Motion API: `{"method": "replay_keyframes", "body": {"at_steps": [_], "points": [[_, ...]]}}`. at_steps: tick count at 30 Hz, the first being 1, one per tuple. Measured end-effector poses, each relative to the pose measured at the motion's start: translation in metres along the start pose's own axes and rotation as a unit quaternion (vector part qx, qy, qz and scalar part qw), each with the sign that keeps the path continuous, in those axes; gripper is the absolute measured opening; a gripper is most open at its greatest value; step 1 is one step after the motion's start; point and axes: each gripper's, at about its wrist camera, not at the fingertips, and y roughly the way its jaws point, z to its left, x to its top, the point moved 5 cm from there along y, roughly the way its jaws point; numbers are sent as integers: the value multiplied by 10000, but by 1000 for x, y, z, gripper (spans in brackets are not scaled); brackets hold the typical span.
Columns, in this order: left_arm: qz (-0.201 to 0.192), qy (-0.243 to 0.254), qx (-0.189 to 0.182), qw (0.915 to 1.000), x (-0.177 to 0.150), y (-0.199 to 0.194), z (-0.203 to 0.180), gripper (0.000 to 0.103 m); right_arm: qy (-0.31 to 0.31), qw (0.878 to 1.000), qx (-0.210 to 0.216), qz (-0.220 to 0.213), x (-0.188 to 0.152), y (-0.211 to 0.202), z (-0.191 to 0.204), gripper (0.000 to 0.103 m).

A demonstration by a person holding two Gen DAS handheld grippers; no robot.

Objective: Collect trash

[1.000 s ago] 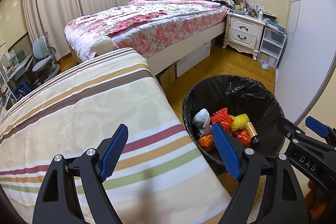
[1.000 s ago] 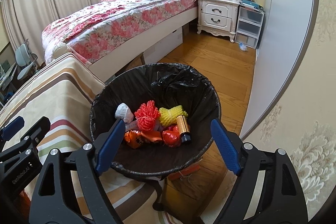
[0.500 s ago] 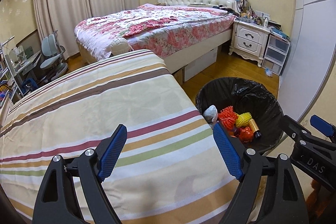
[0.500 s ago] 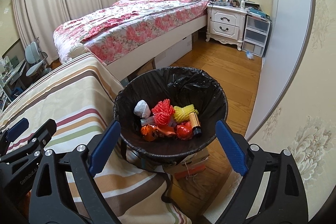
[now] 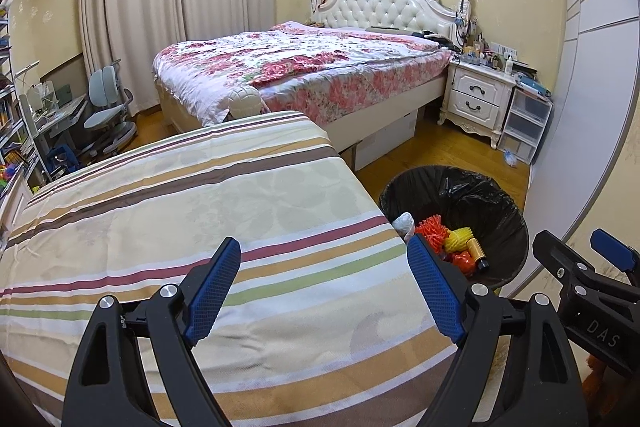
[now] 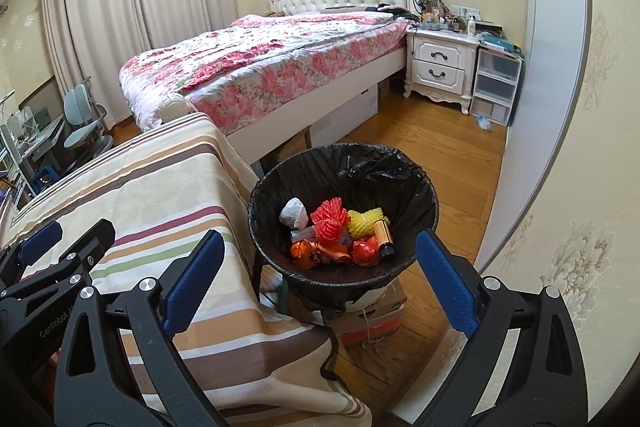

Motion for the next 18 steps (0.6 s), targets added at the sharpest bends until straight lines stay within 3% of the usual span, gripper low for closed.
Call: {"method": "replay_keyframes", "body": {"at_steps": [18], "points": [[-44, -125, 4, 9999, -1, -11, 10, 83, -60, 9999, 34, -79, -2, -13, 7, 95]]}}
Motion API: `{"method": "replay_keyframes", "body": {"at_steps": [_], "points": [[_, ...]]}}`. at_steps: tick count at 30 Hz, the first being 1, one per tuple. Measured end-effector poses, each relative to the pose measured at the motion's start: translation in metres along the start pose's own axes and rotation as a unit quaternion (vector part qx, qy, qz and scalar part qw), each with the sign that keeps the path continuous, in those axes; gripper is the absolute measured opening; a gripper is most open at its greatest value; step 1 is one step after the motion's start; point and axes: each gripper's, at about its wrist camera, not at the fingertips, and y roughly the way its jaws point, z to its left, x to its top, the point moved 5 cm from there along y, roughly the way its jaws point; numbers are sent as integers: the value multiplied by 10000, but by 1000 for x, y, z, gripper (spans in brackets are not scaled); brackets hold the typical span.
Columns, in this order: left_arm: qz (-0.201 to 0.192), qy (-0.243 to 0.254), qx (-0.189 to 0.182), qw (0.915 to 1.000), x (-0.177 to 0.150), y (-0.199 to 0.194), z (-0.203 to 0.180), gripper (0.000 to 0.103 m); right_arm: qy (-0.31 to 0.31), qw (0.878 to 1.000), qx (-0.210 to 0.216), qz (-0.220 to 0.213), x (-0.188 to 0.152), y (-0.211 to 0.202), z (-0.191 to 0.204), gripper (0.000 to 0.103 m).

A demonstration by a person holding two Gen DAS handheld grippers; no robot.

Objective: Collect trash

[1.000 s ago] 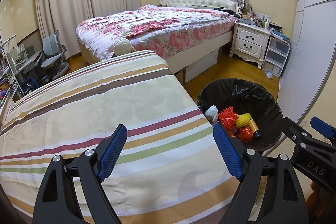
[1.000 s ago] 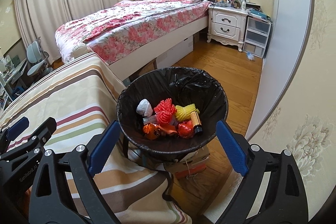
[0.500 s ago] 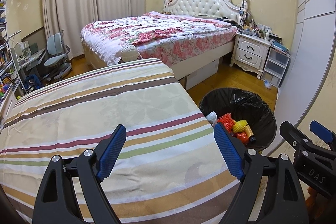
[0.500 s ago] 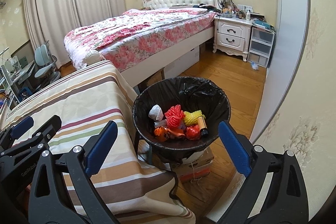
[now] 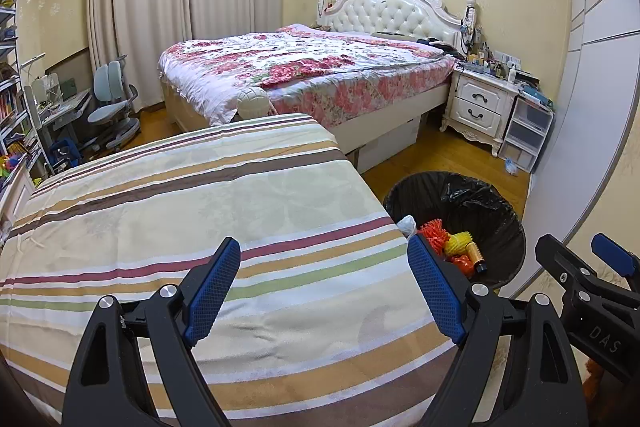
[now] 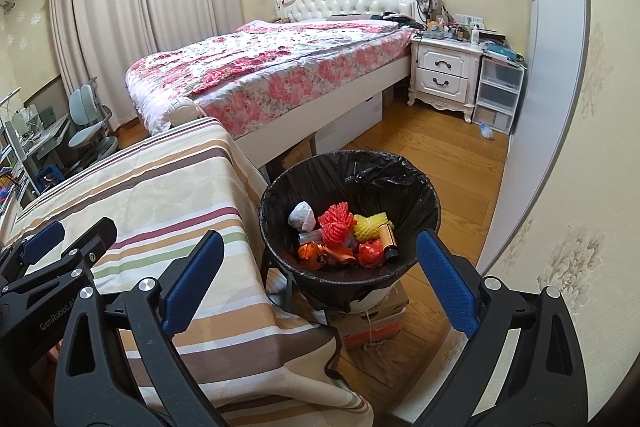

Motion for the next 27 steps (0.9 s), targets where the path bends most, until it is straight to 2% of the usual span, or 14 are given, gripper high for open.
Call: {"method": "replay_keyframes", "body": {"at_steps": [27], "points": [[4, 20, 10, 10000, -3, -3, -1, 83, -13, 10000, 2, 14, 0, -2, 2, 95]]}}
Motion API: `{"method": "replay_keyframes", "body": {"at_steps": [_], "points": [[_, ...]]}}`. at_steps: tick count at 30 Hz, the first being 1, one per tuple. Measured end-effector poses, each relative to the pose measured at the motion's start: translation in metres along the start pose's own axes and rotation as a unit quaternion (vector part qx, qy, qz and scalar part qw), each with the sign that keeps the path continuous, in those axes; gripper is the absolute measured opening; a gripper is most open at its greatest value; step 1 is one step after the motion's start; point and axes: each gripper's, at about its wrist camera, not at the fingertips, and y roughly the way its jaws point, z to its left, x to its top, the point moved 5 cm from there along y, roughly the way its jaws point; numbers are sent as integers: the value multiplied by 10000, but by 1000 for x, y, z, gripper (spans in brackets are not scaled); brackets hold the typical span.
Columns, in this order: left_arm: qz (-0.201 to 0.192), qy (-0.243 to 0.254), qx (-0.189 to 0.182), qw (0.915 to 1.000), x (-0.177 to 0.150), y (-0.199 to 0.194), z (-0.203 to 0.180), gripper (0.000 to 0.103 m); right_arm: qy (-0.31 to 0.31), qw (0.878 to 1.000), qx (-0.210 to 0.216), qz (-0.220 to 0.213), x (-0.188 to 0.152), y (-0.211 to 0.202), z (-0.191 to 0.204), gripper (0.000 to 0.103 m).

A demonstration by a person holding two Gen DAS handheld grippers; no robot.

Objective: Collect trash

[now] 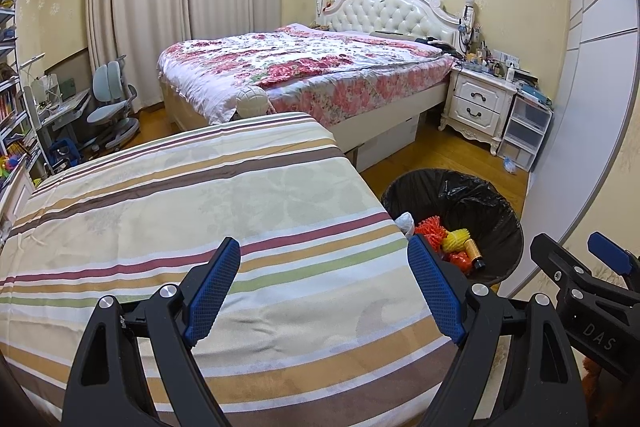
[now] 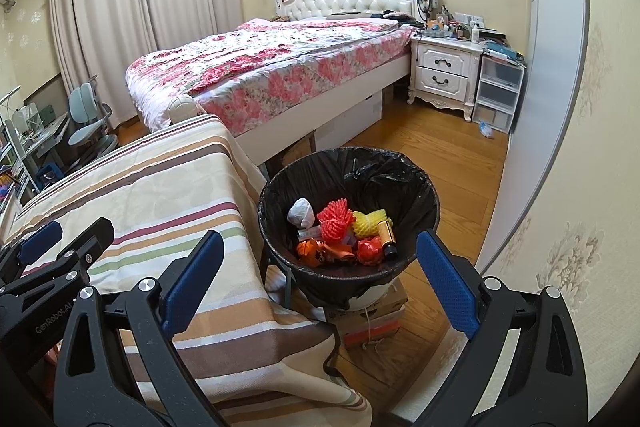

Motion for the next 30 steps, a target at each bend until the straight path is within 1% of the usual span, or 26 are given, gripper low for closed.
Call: {"method": "replay_keyframes", "body": {"at_steps": [23, 30], "points": [[23, -10, -9, 10000, -2, -2, -2, 83, -7, 10000, 1, 26, -1, 0, 1, 95], [80, 7, -20, 10000, -9, 0, -5, 83, -37, 9999, 13, 94, -13, 3, 6, 95]]}}
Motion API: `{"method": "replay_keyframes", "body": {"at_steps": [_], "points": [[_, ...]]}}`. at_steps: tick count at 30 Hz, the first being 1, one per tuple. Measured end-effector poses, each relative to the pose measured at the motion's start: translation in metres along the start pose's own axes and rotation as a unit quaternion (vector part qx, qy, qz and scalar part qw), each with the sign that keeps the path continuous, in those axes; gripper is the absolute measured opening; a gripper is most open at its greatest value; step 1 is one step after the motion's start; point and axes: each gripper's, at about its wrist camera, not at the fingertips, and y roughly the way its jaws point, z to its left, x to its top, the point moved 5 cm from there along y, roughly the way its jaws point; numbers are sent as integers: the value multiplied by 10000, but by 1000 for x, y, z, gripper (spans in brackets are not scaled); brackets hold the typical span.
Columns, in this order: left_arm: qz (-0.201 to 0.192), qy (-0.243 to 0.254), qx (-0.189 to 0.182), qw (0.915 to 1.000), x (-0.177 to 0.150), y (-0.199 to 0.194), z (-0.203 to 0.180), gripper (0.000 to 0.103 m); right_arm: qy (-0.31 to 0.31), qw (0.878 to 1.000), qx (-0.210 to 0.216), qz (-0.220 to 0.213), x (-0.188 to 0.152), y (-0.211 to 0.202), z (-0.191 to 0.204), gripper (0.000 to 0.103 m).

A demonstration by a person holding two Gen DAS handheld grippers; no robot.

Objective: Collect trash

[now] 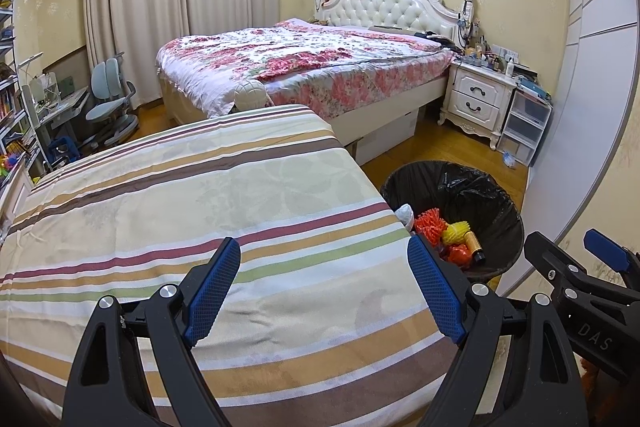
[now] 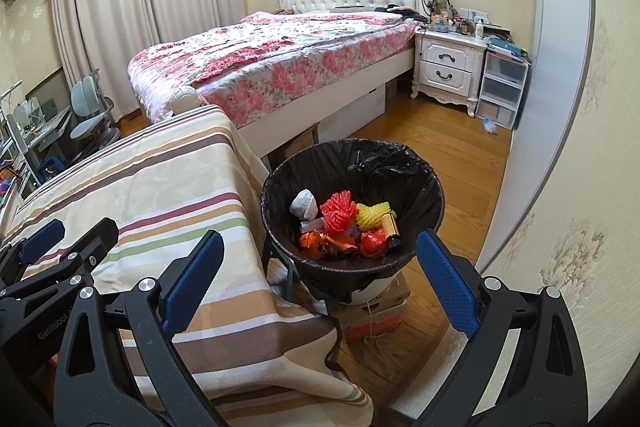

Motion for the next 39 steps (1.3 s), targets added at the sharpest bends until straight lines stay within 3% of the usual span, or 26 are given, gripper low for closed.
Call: {"method": "replay_keyframes", "body": {"at_steps": [29, 39], "points": [[118, 0, -23, 9999, -6, 5, 2, 83, -94, 9997, 27, 213, -8, 9, 4, 95], [-21, -138, 64, 9999, -2, 0, 7, 83, -91, 9997, 23, 213, -7, 9, 5, 95]]}}
